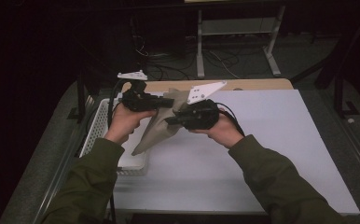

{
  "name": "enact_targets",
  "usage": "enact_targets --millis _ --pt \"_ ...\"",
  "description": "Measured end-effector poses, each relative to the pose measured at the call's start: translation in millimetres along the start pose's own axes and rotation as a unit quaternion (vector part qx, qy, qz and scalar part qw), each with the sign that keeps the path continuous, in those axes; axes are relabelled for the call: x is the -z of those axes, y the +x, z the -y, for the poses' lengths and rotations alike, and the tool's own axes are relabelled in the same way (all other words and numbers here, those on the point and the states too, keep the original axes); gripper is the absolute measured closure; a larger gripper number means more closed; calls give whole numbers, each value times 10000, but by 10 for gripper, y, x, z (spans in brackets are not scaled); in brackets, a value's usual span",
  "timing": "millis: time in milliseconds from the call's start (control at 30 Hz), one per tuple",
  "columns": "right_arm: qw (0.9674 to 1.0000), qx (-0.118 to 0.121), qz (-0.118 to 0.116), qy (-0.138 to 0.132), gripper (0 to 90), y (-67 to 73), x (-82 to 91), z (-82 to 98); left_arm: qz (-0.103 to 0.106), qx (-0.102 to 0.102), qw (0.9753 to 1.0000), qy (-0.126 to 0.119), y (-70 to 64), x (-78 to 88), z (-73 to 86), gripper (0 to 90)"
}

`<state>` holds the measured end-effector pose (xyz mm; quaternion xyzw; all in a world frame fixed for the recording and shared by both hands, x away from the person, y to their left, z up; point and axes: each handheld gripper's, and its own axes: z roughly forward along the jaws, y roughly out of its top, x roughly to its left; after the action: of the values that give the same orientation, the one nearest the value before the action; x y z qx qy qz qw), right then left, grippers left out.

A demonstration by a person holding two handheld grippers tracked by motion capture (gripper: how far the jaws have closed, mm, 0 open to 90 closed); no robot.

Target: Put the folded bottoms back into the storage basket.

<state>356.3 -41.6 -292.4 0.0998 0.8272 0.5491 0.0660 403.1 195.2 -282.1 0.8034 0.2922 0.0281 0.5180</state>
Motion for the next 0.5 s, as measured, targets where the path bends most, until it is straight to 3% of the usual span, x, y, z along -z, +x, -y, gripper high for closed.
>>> enact_targets --millis 500 --pt "9992 192 -299 187 808 90 -667 -353 -656 206 9974 -192 418 727 185 806"
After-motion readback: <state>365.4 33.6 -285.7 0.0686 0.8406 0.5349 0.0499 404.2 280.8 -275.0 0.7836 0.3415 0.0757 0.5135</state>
